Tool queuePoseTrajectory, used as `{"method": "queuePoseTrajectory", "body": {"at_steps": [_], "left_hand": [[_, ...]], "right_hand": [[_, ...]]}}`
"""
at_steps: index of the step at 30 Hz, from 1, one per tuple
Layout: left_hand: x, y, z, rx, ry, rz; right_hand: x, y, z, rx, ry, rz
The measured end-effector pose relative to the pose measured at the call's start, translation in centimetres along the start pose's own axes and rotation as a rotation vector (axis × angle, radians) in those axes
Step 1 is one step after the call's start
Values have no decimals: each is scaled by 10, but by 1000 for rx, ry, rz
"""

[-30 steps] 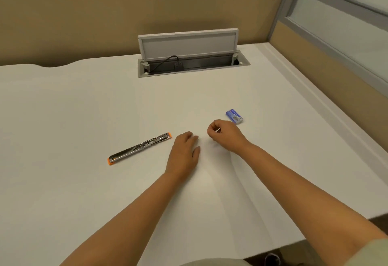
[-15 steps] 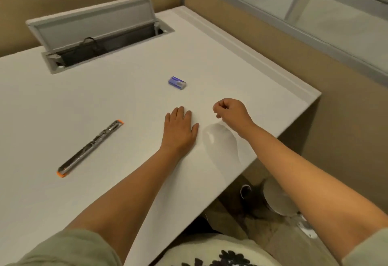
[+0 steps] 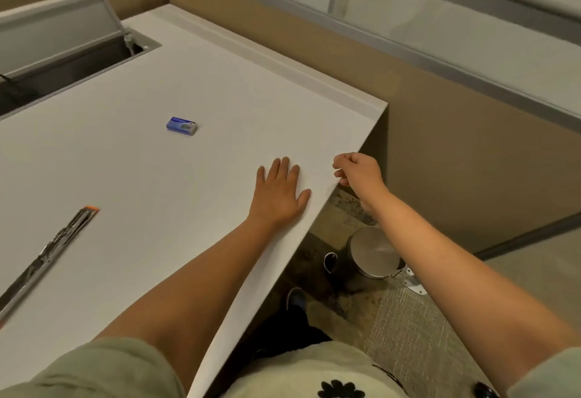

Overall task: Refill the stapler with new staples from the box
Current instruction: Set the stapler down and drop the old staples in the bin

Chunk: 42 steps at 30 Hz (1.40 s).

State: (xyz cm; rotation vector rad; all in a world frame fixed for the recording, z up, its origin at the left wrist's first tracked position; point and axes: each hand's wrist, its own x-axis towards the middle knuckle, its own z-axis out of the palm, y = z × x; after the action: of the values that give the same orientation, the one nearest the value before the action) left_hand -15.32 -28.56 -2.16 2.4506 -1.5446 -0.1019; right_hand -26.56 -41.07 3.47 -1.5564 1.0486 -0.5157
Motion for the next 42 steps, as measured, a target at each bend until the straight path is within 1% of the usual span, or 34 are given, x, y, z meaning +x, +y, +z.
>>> {"method": "queuePoseTrajectory", "body": {"at_steps": [4, 10, 13, 18, 26, 33, 38, 42], "left_hand": [[12, 10, 3, 8, -17, 37], [44, 28, 13, 34, 5, 76], [60, 34, 17, 45, 9, 83], [86, 43, 21, 63, 3, 99], [135, 60, 29, 29, -20, 101], [173, 73, 37, 17, -31, 76], [195, 82, 41, 43, -26, 61], [209, 89, 42, 65, -28, 53]], "right_hand": [[4, 7, -13, 16, 52, 29], [23, 28, -29, 39, 119, 38], [36, 43, -38, 46, 165, 71], [58, 71, -61, 84, 248, 195], [89, 129, -97, 79, 321, 434], [90, 188, -116, -21, 320, 623], [96, 208, -121, 42, 333, 726], [102, 218, -120, 61, 322, 754]]}}
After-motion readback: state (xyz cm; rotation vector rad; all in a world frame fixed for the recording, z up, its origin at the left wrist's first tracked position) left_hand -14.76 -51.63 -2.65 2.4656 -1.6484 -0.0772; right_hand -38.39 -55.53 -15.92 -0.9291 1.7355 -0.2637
